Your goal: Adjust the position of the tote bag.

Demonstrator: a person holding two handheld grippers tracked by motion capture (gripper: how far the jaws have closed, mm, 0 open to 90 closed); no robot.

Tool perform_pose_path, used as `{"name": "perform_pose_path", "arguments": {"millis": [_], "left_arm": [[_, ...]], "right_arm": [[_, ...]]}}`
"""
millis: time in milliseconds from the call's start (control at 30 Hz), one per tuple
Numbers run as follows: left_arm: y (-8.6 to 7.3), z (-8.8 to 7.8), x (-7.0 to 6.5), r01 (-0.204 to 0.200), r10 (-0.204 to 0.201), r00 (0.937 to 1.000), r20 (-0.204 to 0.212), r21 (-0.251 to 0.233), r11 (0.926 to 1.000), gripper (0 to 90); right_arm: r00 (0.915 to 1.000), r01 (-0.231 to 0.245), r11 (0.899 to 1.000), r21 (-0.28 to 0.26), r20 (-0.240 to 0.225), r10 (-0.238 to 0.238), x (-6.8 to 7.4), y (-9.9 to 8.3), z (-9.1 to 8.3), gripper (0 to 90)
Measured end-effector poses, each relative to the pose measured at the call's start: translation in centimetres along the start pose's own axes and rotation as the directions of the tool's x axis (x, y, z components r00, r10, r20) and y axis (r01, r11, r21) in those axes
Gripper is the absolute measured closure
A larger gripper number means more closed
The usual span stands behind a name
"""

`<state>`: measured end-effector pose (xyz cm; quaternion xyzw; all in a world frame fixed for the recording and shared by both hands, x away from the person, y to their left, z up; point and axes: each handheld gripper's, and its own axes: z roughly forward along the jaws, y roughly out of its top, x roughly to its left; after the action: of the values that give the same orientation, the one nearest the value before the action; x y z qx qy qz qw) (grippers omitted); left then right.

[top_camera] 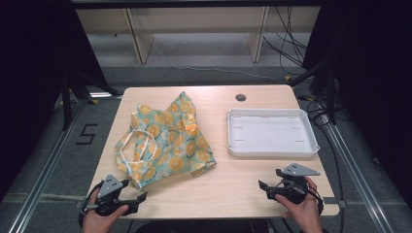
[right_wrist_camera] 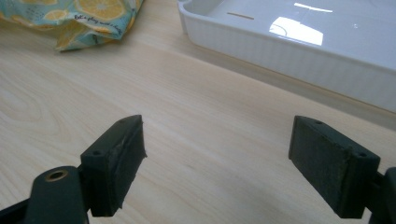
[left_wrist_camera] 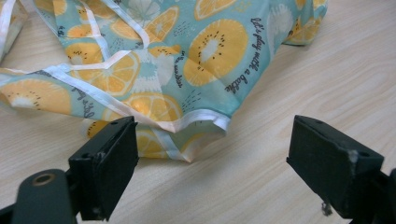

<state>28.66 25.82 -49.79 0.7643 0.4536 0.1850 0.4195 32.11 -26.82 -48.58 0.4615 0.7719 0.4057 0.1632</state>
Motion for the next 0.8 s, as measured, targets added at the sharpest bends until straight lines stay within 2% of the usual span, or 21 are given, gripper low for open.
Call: {"name": "perform_pose_path", "arguments": {"millis": [100, 133, 200, 300, 333, 433, 633, 667, 700, 733, 800], "left_arm": [[-0.02, 0.03, -0.04, -0.003, 0.003, 1.0000, 0.003, -0.005, 1.0000, 15.3], [0.03, 0.02, -0.03, -0.013, 0.013, 0.9999, 0.003, -0.009, 0.9999, 15.4], [0.03, -0.01, 0.02, -0.018, 0.018, 0.9998, 0.000, -0.004, 0.9998, 15.5], [-0.01, 0.01, -0.04, -0.006, 0.006, 1.0000, -0.004, -0.001, 1.0000, 15.5], [0.02, 0.00, -0.01, -0.017, 0.017, 0.9998, -0.003, -0.002, 0.9998, 15.5], [0.02, 0.01, -0.08, -0.012, 0.012, 0.9999, 0.000, -0.001, 0.9999, 15.8], [0.06, -0.01, -0.14, -0.017, 0.017, 0.9998, -0.005, 0.006, 0.9998, 15.9], [0.09, -0.04, -0.13, -0.022, 0.022, 0.9997, -0.009, 0.007, 0.9997, 15.9], [0.09, -0.04, -0.13, -0.022, 0.022, 0.9997, -0.009, 0.007, 0.9997, 16.0], [0.11, -0.06, -0.09, -0.032, 0.032, 0.9995, -0.006, 0.007, 0.9995, 16.0], [0.12, 0.00, -0.13, -0.018, 0.018, 0.9998, 0.000, -0.003, 0.9998, 16.0]], "right_arm": [[1.0000, 0.001, 1.000, 0.005, -0.003, -0.001, -0.02, 0.00, -0.04, 20.0], [0.9996, 0.026, 1.000, -0.002, -0.011, -0.026, -0.29, 0.06, 0.07, 20.0], [0.9994, 0.033, 0.999, -0.005, -0.006, -0.033, -0.30, 0.00, 0.17, 20.0], [0.9996, 0.026, 1.000, -0.006, -0.006, -0.026, -0.25, 0.02, 0.15, 20.0], [0.9994, 0.034, 0.999, -0.004, -0.003, -0.034, -0.30, 0.03, 0.18, 20.0], [0.9992, 0.041, 0.999, 0.000, 0.000, -0.041, -0.33, -0.03, 0.25, 20.1], [0.9995, 0.032, 0.999, 0.008, -0.002, -0.032, -0.27, -0.01, 0.29, 20.1], [1.0000, 0.006, 1.000, 0.013, -0.001, -0.006, -0.01, -0.09, 0.28, 20.1], [1.0000, 0.006, 1.000, 0.013, -0.001, -0.006, -0.01, -0.09, 0.28, 20.1], [0.9990, 0.045, 0.999, 0.010, 0.004, -0.045, -0.29, -0.02, 0.27, 20.1], [0.9994, 0.034, 0.999, 0.016, 0.000, -0.034, -0.17, -0.01, 0.28, 20.1]]}}
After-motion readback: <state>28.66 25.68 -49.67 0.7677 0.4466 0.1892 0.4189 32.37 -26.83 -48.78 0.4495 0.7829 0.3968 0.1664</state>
